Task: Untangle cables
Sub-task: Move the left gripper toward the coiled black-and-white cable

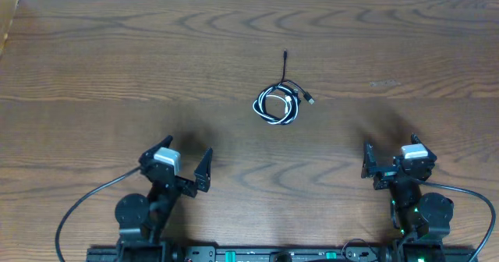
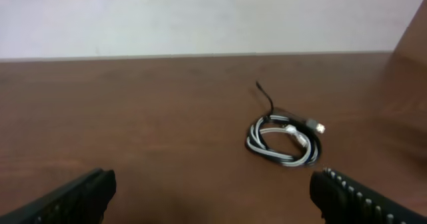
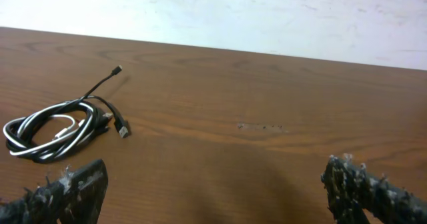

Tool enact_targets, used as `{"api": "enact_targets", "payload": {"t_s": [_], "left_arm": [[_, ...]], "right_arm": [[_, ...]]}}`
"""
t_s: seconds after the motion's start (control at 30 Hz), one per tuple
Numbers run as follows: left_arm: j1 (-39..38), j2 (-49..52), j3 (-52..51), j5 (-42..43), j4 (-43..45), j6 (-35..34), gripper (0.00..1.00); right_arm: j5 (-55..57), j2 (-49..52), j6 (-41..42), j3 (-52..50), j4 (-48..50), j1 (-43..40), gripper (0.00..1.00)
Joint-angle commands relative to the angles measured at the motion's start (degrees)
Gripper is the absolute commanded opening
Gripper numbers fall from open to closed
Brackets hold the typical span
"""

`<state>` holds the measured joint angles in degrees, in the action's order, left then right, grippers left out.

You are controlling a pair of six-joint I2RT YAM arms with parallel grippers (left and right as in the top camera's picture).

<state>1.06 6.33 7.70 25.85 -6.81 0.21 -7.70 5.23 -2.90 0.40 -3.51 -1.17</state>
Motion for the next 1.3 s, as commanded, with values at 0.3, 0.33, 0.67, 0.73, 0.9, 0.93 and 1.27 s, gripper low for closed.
{"api": "enact_targets", "payload": {"t_s": [0.3, 0.33, 0.67, 0.73, 0.9, 0.93, 1.27], "left_arm": [[-0.2, 24.3, 27.8, 2.1, -14.5, -0.3, 0.98], [-0.2, 25.7, 29.3, 2.3, -15.5, -0.3, 0.98], [-0.2, 28.6, 31.1, 9.6, -5.4, -8.2, 0.98], [-0.2, 29.9, 31.4, 9.6, -4.3, -9.3, 0.98], [-0.2, 37.4, 36.5, 12.7, -3.8, -11.5, 0.98], [-0.3, 39.4, 38.3, 13.6, -4.3, -11.7, 0.98], [-5.1, 56.6, 59.8, 13.3, -18.2, -5.3, 0.98]], "right_arm": [[-0.2, -0.1, 0.9, -0.1, -0.2, -0.2, 0.99], [-0.2, -0.1, 0.9, -0.1, -0.2, -0.2, 0.99], [-0.2, -0.1, 0.9, -0.1, -0.2, -0.2, 0.99], [-0.2, -0.1, 0.9, -0.1, -0.2, -0.2, 0.99], [-0.2, -0.1, 0.9, -0.1, -0.2, -0.2, 0.99], [-0.2, -0.1, 0.9, -0.1, -0.2, -0.2, 0.99], [-3.7, -0.1, 3.6, -0.1, 3.1, -0.2, 0.99]]}}
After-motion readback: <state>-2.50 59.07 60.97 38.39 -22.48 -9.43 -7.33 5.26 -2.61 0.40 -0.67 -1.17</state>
